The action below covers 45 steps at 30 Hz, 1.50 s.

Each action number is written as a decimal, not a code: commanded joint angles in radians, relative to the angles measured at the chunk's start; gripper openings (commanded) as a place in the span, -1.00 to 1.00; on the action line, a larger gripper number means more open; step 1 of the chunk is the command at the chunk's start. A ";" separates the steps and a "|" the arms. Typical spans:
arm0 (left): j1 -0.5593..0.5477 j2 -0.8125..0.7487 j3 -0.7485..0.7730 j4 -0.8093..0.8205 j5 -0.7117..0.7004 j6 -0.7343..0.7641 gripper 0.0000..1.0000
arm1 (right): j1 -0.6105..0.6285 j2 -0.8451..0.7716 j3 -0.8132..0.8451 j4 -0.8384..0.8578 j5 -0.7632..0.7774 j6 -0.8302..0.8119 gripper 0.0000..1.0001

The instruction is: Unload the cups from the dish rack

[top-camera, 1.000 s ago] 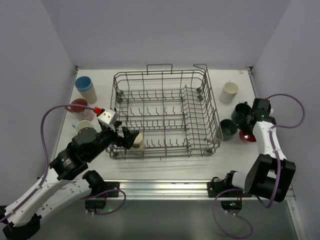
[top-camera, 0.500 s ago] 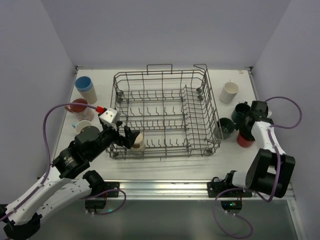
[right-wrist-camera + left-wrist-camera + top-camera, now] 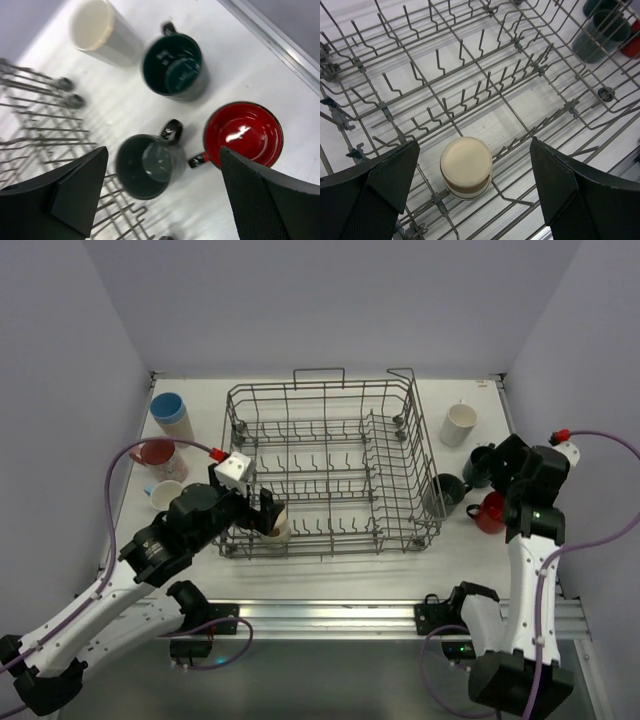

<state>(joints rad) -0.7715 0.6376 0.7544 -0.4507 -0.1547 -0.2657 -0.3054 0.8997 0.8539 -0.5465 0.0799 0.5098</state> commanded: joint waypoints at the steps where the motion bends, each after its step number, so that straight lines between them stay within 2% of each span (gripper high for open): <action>1: 0.006 0.045 0.022 -0.029 -0.012 0.014 1.00 | 0.014 -0.131 0.047 0.057 -0.104 0.052 0.95; 6: -0.026 0.128 0.052 -0.071 -0.051 -0.007 1.00 | 0.043 -0.275 0.027 0.105 -0.219 0.079 0.98; 10: -0.063 0.233 0.111 -0.137 -0.080 -0.013 1.00 | 0.113 -0.285 0.031 0.120 -0.342 0.072 0.98; 16: -0.064 0.329 0.186 -0.259 -0.120 -0.056 1.00 | 0.279 -0.282 0.007 0.164 -0.350 0.059 0.98; 18: -0.066 0.364 0.187 -0.278 -0.128 -0.067 1.00 | 0.298 -0.288 -0.010 0.190 -0.388 0.073 0.98; 22: -0.064 0.450 0.178 -0.272 -0.129 -0.093 1.00 | 0.361 -0.295 -0.049 0.256 -0.442 0.095 0.98; 26: -0.063 0.537 0.163 -0.246 -0.161 -0.113 1.00 | 0.405 -0.291 -0.038 0.244 -0.470 0.069 0.98; 32: -0.041 0.563 0.132 -0.212 -0.148 -0.127 0.97 | 0.413 -0.312 -0.038 0.249 -0.499 0.058 0.98; 33: -0.041 0.571 0.131 -0.207 -0.137 -0.127 0.90 | 0.416 -0.309 -0.038 0.252 -0.505 0.058 0.98; 34: -0.041 0.571 0.125 -0.201 -0.122 -0.129 0.61 | 0.417 -0.306 -0.038 0.255 -0.506 0.058 0.98; 35: -0.041 0.562 0.122 -0.192 -0.115 -0.129 0.50 | 0.420 -0.300 -0.038 0.257 -0.506 0.061 0.98; 37: -0.041 0.550 0.134 -0.194 -0.102 -0.129 0.07 | 0.423 -0.297 -0.030 0.258 -0.508 0.062 0.98; 40: -0.043 0.504 0.169 -0.204 -0.106 -0.125 -0.30 | 0.439 -0.286 -0.016 0.263 -0.505 0.070 0.98; 42: -0.041 0.472 0.198 -0.224 -0.108 -0.125 -0.43 | 0.462 -0.275 -0.013 0.275 -0.505 0.085 0.98; 45: -0.041 0.415 0.275 -0.230 -0.103 -0.119 -0.53 | 0.521 -0.262 -0.022 0.312 -0.502 0.119 0.98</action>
<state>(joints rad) -0.8185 1.1324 0.9169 -0.6983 -0.2611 -0.3836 0.1692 0.6224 0.8093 -0.3126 -0.4080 0.5949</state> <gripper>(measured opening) 0.717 0.990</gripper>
